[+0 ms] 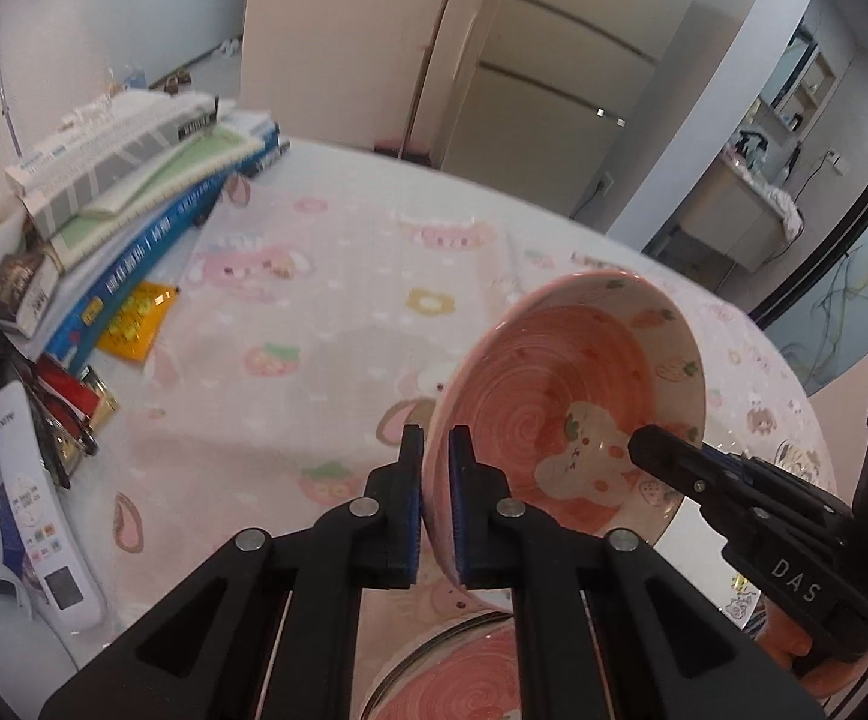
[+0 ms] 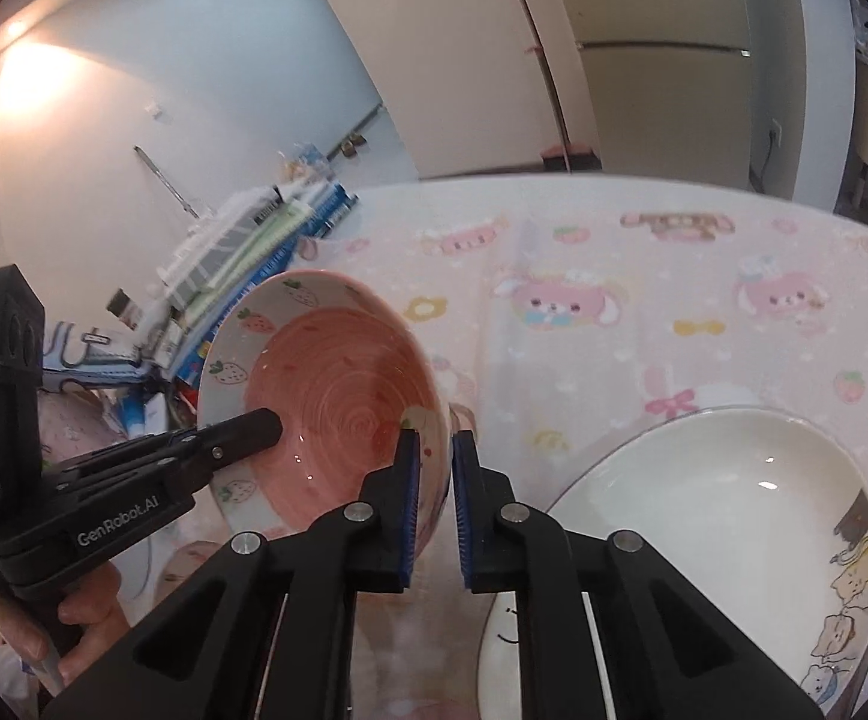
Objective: Organize plates and bowls
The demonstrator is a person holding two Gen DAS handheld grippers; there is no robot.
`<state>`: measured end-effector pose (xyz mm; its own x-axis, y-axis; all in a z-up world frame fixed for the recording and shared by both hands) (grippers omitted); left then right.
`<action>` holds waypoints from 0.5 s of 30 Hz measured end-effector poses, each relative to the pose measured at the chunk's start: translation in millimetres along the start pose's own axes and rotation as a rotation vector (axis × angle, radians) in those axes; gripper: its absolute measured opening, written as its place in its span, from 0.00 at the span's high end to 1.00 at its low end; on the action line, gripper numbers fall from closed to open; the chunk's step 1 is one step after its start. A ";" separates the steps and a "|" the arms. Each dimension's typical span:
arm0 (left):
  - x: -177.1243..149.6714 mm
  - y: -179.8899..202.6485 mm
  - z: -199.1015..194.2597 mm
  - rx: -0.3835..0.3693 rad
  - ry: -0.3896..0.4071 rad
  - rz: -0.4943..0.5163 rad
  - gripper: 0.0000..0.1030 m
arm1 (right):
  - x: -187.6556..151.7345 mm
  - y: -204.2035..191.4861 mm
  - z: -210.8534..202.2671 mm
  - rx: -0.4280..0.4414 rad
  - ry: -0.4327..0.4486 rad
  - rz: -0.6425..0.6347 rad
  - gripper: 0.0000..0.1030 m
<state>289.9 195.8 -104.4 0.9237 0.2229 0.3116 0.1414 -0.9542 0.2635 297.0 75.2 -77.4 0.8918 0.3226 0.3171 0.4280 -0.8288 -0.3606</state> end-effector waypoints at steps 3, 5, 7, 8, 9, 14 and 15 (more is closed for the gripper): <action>2.2 5.6 -17.2 -0.019 0.064 0.018 0.94 | 3.7 -6.3 -16.7 0.001 0.053 -0.015 0.89; 2.0 10.8 -31.2 -0.017 0.117 0.036 0.94 | 4.6 -10.0 -25.6 0.005 0.070 -0.014 0.89; 3.1 13.7 -44.9 0.015 0.162 0.042 0.94 | 4.8 -14.9 -36.1 0.032 0.080 -0.016 0.89; 3.2 15.6 -50.7 0.023 0.180 0.048 0.94 | 4.4 -17.6 -41.3 0.042 0.087 -0.016 0.89; 3.4 17.4 -55.8 0.024 0.197 0.053 0.94 | 4.1 -20.2 -47.5 0.045 0.093 -0.015 0.89; 0.3 15.0 -62.5 -0.022 0.186 0.029 0.94 | -0.6 -27.0 -61.7 0.038 0.097 -0.026 0.89; -1.1 13.7 -62.5 -0.024 0.178 0.021 0.94 | -1.8 -27.5 -61.6 0.051 0.086 -0.018 0.89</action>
<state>268.6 194.9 -44.1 0.8483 0.2371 0.4734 0.1124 -0.9544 0.2767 274.6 69.2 -14.1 0.8692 0.2949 0.3970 0.4524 -0.7983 -0.3976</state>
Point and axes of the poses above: each gripper's, at about its wrist camera, not at the fingertips, and z roughly the way its jaws point, y to its right, x to its top, the point moved 10 cm from there along z, roughly the way its jaws point, and after that the axes turned 15 degrees about -y, right-handed, at the moved point
